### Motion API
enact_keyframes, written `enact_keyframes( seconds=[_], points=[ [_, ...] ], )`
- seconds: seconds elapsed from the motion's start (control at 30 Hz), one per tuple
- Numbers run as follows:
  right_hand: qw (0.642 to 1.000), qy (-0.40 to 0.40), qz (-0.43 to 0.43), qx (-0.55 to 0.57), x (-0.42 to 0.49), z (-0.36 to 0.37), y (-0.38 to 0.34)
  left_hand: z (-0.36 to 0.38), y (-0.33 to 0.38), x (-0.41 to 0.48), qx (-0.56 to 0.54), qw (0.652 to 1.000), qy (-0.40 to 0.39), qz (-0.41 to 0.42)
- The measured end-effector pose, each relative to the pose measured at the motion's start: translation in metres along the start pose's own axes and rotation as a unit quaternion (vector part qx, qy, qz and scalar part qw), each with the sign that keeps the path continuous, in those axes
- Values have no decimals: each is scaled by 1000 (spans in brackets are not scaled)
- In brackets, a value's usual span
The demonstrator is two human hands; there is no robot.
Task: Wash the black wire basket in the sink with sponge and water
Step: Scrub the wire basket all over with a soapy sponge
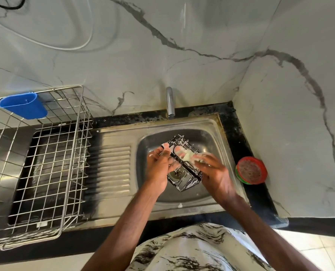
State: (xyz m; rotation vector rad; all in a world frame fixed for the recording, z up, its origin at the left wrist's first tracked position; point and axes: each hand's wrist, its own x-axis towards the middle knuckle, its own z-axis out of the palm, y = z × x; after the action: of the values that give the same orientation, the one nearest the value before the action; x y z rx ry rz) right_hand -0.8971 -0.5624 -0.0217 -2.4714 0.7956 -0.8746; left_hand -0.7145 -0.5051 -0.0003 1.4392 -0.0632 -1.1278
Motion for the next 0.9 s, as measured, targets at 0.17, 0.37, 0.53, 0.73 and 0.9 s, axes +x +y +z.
enact_keyframes(
  seconds=[0.17, 0.37, 0.53, 0.73, 0.9],
  points=[
    [1000, 9, 23, 2, -12, 14, -23, 5, 1, 4, -13, 998, 60, 4],
    [996, 48, 70, -24, 0, 4, 0, 4, 6, 1, -30, 998, 49, 5],
    [998, 31, 48, -25, 5, 14, -20, 1, 12, -1, -41, 996, 82, 2],
    [995, 54, 83, -31, 12, 8, 8, -7, 15, -7, -44, 997, 60, 4],
    [999, 37, 31, -2, 3, 14, -29, -2, 24, -9, -83, 992, 96, -4]
  ],
)
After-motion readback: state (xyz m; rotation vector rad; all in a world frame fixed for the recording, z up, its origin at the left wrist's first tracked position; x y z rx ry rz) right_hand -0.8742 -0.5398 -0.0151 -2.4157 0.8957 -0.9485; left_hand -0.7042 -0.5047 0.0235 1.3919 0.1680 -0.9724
